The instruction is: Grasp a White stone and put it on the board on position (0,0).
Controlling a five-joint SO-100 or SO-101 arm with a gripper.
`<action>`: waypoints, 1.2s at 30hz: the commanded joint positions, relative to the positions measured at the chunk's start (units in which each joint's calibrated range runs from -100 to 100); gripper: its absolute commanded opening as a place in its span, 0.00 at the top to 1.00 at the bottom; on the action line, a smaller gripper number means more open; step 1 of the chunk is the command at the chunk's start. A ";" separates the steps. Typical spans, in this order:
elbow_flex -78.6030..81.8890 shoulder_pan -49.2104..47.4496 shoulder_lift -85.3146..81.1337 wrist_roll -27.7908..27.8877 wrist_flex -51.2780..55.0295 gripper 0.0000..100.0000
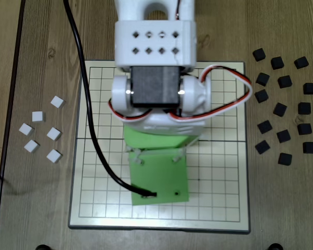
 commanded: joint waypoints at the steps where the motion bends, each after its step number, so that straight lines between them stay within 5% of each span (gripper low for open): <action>1: 0.04 1.30 -2.22 0.15 -0.60 0.94; 36: 0.62 1.66 -1.20 0.59 -0.85 0.94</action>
